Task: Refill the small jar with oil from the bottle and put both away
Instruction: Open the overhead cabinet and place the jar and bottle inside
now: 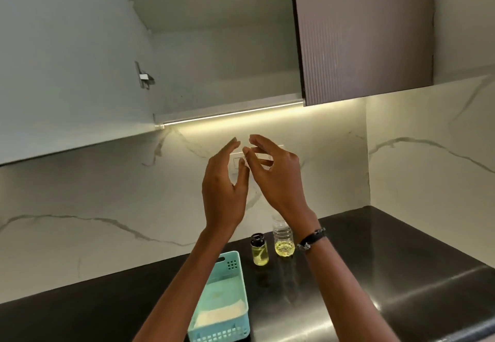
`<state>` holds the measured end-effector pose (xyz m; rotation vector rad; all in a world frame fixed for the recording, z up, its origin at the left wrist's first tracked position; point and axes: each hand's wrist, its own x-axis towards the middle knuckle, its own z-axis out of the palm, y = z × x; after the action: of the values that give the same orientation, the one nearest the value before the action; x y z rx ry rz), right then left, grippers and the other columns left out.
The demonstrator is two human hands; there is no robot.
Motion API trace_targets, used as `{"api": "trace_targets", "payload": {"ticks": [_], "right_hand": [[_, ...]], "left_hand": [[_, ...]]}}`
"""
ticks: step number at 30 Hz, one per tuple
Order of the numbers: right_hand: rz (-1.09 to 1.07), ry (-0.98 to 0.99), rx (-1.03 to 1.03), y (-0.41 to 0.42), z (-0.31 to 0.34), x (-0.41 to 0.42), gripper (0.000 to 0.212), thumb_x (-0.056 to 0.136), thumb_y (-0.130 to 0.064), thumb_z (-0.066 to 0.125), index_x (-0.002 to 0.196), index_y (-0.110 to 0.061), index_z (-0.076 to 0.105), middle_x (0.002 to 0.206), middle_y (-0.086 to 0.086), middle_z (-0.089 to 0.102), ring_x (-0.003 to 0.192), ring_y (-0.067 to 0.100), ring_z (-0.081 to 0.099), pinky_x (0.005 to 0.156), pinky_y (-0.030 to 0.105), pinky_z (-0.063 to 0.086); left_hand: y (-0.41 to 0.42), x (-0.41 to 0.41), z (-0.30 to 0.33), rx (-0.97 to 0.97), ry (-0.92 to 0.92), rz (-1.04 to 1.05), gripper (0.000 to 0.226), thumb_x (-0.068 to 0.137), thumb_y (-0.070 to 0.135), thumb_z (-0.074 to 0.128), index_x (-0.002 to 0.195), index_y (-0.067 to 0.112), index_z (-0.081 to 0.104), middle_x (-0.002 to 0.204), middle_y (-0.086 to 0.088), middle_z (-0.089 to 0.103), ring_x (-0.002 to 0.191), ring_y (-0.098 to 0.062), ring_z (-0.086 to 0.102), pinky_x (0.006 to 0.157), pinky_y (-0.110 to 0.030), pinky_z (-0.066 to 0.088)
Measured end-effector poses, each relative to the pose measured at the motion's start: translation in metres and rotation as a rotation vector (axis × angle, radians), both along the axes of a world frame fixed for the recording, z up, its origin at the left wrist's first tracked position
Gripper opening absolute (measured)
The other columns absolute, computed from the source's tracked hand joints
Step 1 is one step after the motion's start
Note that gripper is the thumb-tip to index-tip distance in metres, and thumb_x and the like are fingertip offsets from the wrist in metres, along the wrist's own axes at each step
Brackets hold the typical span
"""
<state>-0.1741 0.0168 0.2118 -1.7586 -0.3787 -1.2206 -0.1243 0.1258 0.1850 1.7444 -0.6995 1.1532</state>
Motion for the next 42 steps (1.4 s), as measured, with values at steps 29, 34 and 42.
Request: {"api": "trace_targets", "payload": {"ticks": [29, 34, 42], "right_hand": [[0.370, 1.016, -0.008, -0.192, -0.314, 0.351, 0.101, 0.057, -0.042, 0.088, 0.140, -0.022, 0.034, 0.141, -0.004, 0.047, 0.128, 0.001, 0.043, 0.106, 0.030, 0.041], [0.432, 0.939, 0.053, -0.181, -0.325, 0.362, 0.086, 0.051, -0.030, 0.092, 0.120, -0.039, 0.042, 0.116, -0.022, 0.055, 0.104, -0.017, 0.052, 0.081, 0.002, 0.042], [0.364, 0.963, 0.114, -0.175, -0.352, 0.362, 0.079, 0.055, -0.036, 0.090, 0.121, -0.029, 0.047, 0.115, -0.012, 0.062, 0.106, 0.004, 0.061, 0.090, 0.031, 0.054]], "left_hand": [[-0.104, 0.266, -0.319, -0.379, 1.181, 0.237, 0.105, 0.064, 0.020, 0.088, 0.147, 0.011, 0.025, 0.150, -0.010, 0.038, 0.136, -0.024, 0.039, 0.109, -0.034, 0.033], [-0.112, 0.284, -0.335, -0.408, 1.169, 0.251, 0.089, 0.059, 0.019, 0.091, 0.133, 0.014, 0.043, 0.122, -0.006, 0.061, 0.108, -0.019, 0.060, 0.092, -0.029, 0.046], [-0.118, 0.297, -0.356, -0.483, 1.102, 0.350, 0.056, 0.063, 0.012, 0.087, 0.110, 0.013, 0.057, 0.100, -0.002, 0.068, 0.091, -0.017, 0.066, 0.079, -0.022, 0.049]]}}
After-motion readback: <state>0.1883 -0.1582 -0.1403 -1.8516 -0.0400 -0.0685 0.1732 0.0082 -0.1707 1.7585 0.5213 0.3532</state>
